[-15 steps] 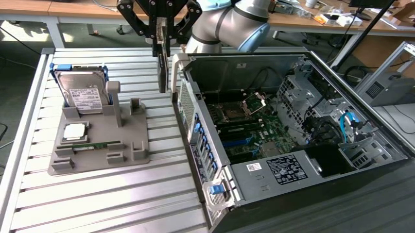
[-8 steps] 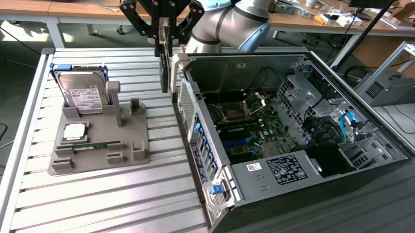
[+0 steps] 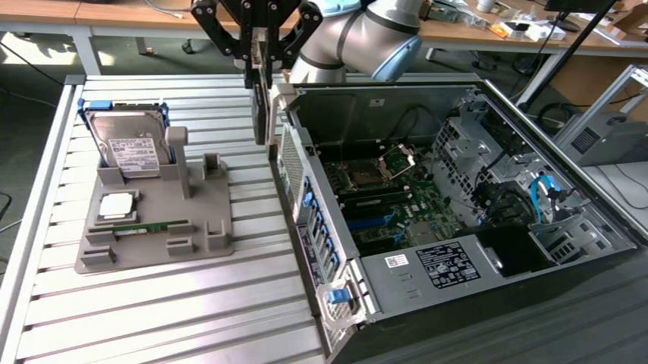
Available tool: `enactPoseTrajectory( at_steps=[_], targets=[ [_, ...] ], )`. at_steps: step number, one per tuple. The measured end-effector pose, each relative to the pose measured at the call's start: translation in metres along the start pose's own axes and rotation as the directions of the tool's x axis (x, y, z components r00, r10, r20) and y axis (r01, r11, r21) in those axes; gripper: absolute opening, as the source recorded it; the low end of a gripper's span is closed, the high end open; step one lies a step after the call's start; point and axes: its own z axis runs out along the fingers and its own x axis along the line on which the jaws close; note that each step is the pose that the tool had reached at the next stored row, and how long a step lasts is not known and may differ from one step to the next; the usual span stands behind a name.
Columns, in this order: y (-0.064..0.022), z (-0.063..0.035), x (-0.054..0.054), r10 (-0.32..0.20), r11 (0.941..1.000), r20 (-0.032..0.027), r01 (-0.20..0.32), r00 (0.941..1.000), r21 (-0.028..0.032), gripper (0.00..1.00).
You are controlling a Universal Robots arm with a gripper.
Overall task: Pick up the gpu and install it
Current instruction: 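Pick up the gpu and move the gpu toward the slot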
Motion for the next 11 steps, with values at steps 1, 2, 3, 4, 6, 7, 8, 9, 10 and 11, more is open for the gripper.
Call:
enactPoseTrajectory(
  at_steps=[1,2,3,4,6,7,8,9,10,11],
  targets=[
    [0.0000,0.0000,-0.0005,0.000,1.0000,0.0000,0.000,1.0000,0.0000,0.27],
    [0.0001,0.0000,-0.0010,0.000,1.0000,0.0000,0.000,1.0000,0.0001,0.27],
    [0.0001,0.0001,-0.0015,0.000,1.0000,0.0000,0.000,1.0000,0.0001,0.27],
    [0.0002,0.0001,-0.0020,0.000,1.0000,0.0000,0.000,1.0000,0.0001,0.27],
    [0.0003,0.0001,-0.0032,0.000,1.0000,0.0000,0.000,1.0000,0.0001,0.27],
    [0.0003,0.0001,-0.0038,0.000,1.0000,0.0000,0.000,1.0000,0.0002,0.27],
    [0.0003,0.0001,-0.0044,0.000,1.0000,0.0001,0.000,1.0000,0.0002,0.27],
    [0.0004,0.0002,-0.0050,0.000,1.0000,0.0000,0.000,1.0000,0.0002,0.27],
    [0.0004,0.0001,-0.0055,0.000,1.0000,0.0000,0.000,1.0000,0.0003,0.27],
    [0.0005,0.0002,-0.0062,0.000,1.0000,0.0000,0.000,1.0000,0.0003,0.27]
  ],
)
